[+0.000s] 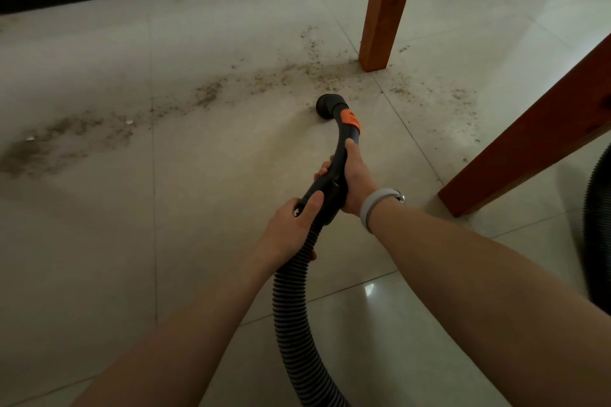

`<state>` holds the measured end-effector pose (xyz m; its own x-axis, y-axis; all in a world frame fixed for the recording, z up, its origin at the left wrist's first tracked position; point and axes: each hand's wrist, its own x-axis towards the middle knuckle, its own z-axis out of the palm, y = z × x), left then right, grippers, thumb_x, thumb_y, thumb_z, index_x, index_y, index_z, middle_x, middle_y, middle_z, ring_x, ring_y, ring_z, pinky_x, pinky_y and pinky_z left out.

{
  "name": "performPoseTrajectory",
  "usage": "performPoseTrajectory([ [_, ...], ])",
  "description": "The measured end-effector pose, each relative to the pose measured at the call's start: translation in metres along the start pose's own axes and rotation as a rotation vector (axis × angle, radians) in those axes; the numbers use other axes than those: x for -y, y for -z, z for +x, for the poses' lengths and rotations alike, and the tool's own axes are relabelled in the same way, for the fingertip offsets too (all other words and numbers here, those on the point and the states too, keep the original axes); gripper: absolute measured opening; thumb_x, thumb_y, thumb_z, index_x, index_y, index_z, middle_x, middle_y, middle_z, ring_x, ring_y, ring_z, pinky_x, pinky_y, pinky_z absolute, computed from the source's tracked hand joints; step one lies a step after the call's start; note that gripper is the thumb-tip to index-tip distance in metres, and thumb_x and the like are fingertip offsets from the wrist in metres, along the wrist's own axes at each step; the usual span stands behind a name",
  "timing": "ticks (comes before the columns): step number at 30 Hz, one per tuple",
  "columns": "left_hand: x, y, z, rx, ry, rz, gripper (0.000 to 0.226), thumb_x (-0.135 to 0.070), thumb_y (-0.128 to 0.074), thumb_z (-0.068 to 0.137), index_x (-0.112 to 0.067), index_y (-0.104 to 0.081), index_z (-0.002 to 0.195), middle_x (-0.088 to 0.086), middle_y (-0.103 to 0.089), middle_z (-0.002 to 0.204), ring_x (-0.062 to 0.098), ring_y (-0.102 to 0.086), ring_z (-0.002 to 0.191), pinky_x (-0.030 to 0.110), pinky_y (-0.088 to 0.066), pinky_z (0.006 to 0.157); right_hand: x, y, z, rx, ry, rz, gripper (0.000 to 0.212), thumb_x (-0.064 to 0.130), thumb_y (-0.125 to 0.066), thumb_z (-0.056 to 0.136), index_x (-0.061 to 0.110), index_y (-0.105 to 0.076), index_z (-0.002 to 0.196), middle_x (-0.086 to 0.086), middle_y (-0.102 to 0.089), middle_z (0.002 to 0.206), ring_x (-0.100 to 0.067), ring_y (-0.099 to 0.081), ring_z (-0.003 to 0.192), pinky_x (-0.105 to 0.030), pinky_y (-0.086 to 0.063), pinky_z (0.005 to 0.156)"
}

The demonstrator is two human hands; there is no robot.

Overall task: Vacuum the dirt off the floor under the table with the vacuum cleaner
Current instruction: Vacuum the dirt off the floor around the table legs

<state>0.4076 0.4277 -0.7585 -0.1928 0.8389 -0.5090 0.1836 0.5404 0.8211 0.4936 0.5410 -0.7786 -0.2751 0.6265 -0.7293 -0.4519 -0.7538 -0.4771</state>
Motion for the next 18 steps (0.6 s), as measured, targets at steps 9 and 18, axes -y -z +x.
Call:
performPoseTrajectory([
  [9, 0.005, 0.007, 0.001, -0.013, 0.015, -0.04, 0.048, -0.052, -0.045, 0.093, -0.006, -0.051, 0.106, 0.014, -0.059, 0.077, 0.021, -0.059, 0.045, 0.027, -0.049, 0.043, -0.004, -0.01, 0.006, 0.002, -0.029, -0.014, 0.042, 0.05, -0.052, 0.091, 0.01, -0.047, 0.08, -0.003, -0.052, 0.054, -0.016, -0.049, 0.041, -0.029, -0.049, 0.054],
  [18, 0.011, 0.014, 0.002, -0.039, 0.012, -0.073, 0.048, -0.052, -0.044, 0.093, -0.006, -0.052, 0.104, 0.013, -0.059, 0.074, 0.023, -0.058, 0.045, 0.028, -0.05, 0.044, -0.008, -0.023, 0.007, 0.0, -0.037, -0.082, 0.041, 0.048, -0.051, 0.091, 0.009, -0.047, 0.08, -0.003, -0.051, 0.054, -0.016, -0.048, 0.041, -0.028, -0.05, 0.055],
])
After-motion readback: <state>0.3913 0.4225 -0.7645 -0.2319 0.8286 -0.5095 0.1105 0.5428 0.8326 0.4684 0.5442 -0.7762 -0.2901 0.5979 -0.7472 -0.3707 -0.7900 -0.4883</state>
